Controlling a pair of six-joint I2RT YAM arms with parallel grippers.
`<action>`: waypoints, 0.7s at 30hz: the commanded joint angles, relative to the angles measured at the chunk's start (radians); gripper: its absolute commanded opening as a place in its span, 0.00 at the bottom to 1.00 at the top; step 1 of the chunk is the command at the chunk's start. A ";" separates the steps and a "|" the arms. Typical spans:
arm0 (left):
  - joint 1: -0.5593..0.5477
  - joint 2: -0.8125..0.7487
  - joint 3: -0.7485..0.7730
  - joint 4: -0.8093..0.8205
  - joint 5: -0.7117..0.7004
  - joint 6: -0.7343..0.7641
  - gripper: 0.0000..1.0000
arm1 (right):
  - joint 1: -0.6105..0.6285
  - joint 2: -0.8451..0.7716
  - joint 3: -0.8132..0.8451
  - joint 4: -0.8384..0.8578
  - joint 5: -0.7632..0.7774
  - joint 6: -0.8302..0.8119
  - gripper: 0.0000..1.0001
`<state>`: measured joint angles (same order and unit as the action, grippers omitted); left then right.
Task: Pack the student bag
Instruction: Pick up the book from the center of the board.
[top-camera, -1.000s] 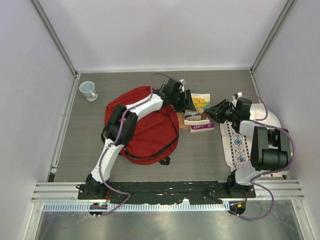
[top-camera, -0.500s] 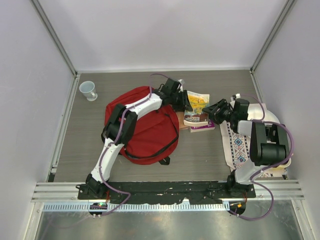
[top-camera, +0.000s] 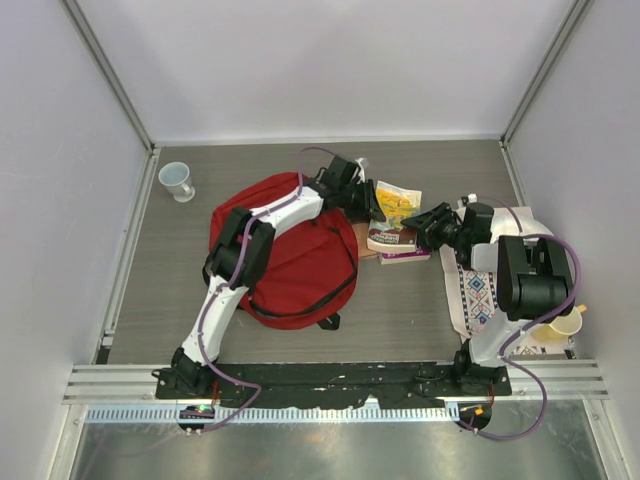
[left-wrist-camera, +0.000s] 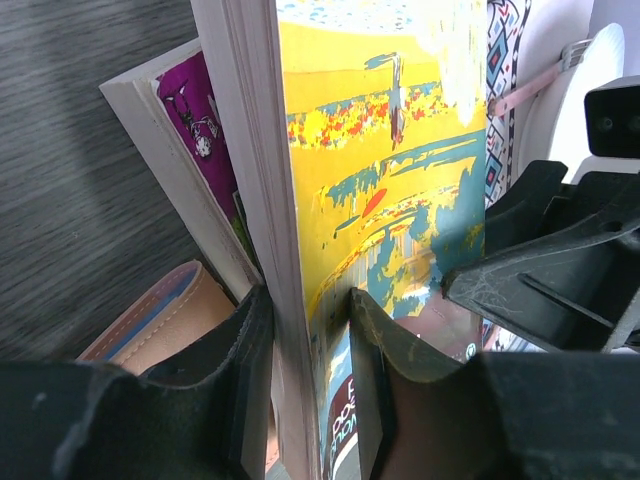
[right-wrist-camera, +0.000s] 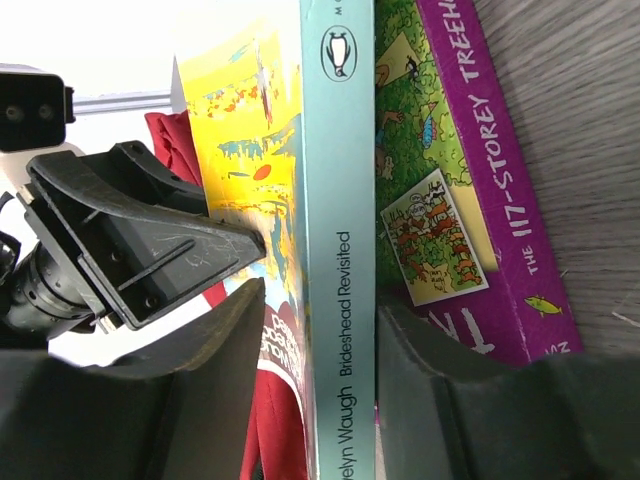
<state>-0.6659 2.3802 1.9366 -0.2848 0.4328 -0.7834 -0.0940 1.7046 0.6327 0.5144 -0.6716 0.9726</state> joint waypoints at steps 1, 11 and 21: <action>-0.024 0.008 0.007 0.091 0.103 -0.033 0.30 | 0.025 0.006 -0.004 0.188 -0.086 0.090 0.46; -0.006 -0.114 -0.080 0.065 -0.020 0.013 0.67 | 0.025 -0.085 -0.005 0.112 -0.034 0.035 0.01; 0.072 -0.374 -0.234 0.119 -0.080 0.029 0.92 | 0.022 -0.339 0.007 0.058 -0.032 -0.005 0.01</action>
<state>-0.6384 2.1639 1.7462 -0.2379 0.3698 -0.7689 -0.0738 1.4715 0.6090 0.4950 -0.6643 0.9844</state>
